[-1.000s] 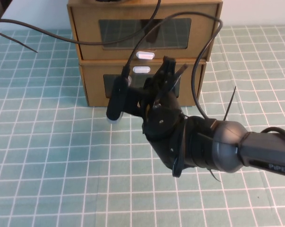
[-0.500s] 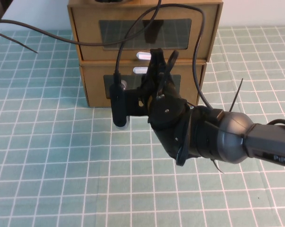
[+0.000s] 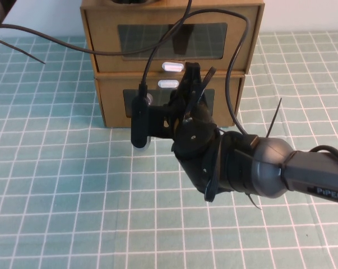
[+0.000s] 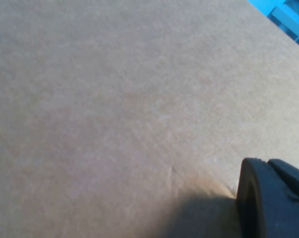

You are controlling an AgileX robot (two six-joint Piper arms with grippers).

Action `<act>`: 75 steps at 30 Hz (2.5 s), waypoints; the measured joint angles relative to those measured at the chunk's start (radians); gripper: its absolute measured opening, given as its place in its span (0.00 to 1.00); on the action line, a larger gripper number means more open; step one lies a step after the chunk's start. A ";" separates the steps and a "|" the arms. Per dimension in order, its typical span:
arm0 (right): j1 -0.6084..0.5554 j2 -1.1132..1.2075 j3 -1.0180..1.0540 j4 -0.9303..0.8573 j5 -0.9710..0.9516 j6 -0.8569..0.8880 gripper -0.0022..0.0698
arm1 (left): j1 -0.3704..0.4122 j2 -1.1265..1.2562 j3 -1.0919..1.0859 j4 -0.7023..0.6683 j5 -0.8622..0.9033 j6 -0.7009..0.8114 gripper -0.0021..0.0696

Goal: Open the shoe box
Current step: 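Pull the top drawer of the cardboard box fully open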

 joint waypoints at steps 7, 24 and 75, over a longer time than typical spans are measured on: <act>-0.002 0.000 0.000 0.000 0.000 0.000 0.02 | 0.000 0.000 0.000 0.000 0.000 0.000 0.02; -0.002 -0.003 0.000 0.011 0.021 0.016 0.02 | 0.000 0.051 -0.017 -0.047 -0.004 0.000 0.02; -0.024 -0.340 -0.049 0.007 -0.138 0.004 0.12 | 0.025 -0.189 -0.151 0.063 0.121 -0.029 0.02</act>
